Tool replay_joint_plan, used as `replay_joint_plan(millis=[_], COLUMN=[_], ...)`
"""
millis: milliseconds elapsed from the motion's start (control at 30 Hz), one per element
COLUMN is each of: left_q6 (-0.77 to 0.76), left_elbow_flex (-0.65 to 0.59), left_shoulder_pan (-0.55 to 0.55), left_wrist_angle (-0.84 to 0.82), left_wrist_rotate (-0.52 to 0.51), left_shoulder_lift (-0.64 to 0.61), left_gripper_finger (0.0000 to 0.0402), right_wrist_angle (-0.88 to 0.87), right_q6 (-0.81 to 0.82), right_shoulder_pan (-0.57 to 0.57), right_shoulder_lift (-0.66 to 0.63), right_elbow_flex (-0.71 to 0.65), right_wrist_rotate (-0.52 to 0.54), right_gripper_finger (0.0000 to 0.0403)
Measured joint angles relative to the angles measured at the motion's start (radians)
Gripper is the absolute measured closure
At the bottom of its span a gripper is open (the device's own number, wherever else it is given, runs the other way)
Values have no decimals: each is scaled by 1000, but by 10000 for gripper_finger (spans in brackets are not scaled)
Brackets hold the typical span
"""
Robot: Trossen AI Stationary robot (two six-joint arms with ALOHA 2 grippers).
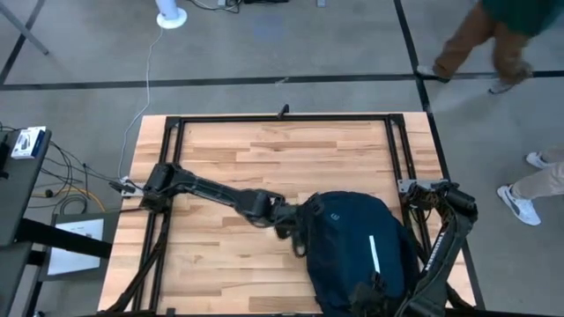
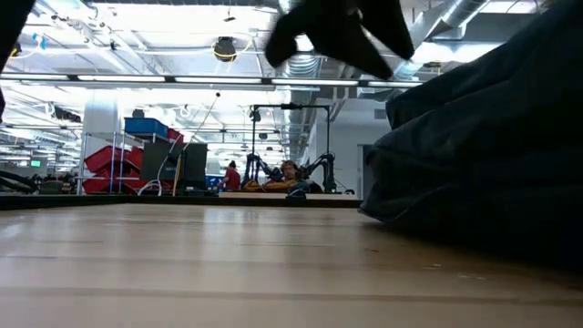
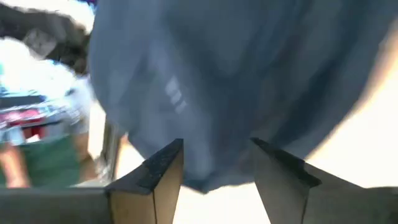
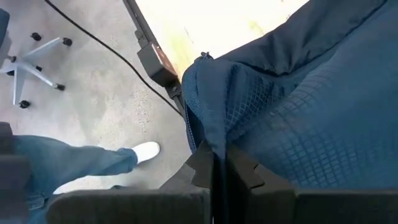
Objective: Unpack backpack
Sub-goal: Open the blue backpack
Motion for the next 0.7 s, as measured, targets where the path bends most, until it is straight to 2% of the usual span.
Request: replay_joint_plan(millis=[100,200,300,600,700], left_q6=[49,70,90,-39,-47], left_elbow_flex=[0,2,0,0,0], left_shoulder_pan=[27,47,55,56,41], left_wrist_angle=[44,70,8,-34,59], left_wrist_rotate=[-51,-52,-48,120,80], left_shoulder_lift=[31,55,59,58,77], left_gripper_finger=[223,222,222,245,261], right_wrist_angle=[-19,-31,-29,-55,-54], right_q6=[-2,-2,-2,-1,0], right_shoulder_pan=[-1,-3,-5,-9,-9], right_shoulder_lift=[0,0,0,1,1], right_elbow_flex=[-1,-1,-1,-1,-1], right_wrist_rotate=[6,7,11,13,14], right_gripper_finger=[402,402,402,402,402])
